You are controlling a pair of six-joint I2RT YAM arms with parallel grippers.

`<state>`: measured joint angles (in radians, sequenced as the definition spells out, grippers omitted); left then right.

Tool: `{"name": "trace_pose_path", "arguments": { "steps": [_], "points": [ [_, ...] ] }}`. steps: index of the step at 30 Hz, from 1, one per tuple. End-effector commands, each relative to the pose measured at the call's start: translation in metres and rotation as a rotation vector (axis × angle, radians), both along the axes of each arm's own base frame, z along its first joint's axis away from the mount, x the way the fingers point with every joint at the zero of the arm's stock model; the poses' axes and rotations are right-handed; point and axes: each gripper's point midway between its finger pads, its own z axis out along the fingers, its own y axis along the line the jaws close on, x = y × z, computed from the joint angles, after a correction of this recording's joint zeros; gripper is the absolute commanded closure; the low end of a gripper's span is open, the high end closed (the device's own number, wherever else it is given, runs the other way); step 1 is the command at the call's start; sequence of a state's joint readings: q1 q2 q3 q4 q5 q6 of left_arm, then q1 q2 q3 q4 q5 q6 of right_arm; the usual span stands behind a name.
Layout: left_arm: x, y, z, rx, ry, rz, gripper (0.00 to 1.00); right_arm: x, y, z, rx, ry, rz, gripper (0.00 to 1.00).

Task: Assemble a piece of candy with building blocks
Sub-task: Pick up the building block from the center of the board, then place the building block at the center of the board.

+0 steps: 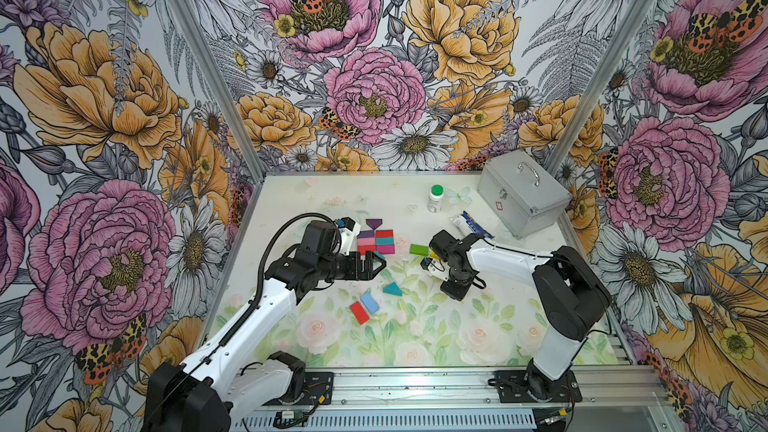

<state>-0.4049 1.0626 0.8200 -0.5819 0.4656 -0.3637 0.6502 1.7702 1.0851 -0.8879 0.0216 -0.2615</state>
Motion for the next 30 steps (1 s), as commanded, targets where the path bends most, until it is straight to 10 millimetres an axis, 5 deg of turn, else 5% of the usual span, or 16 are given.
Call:
{"name": "trace_pose_path", "arguments": {
  "steps": [1,7,18,23,30],
  "points": [
    [-0.003,0.002,0.008,-0.038,-0.026,0.002,0.01,-0.003,0.026,0.006,0.076,0.003,0.026,0.85],
    [-0.003,0.005,0.007,-0.043,-0.016,0.021,0.01,0.009,0.052,0.02,0.109,-0.05,0.053,0.85],
    [-0.007,0.011,0.005,-0.055,-0.005,0.055,0.01,0.02,0.058,-0.005,0.05,-0.021,0.068,0.83],
    [-0.005,0.012,0.004,-0.056,0.001,0.064,0.01,0.022,0.06,0.006,0.064,-0.052,0.064,0.64],
    [-0.001,0.024,-0.003,-0.061,0.058,0.148,0.02,0.035,0.073,0.05,0.155,-0.154,0.042,0.4]
  ]
}}
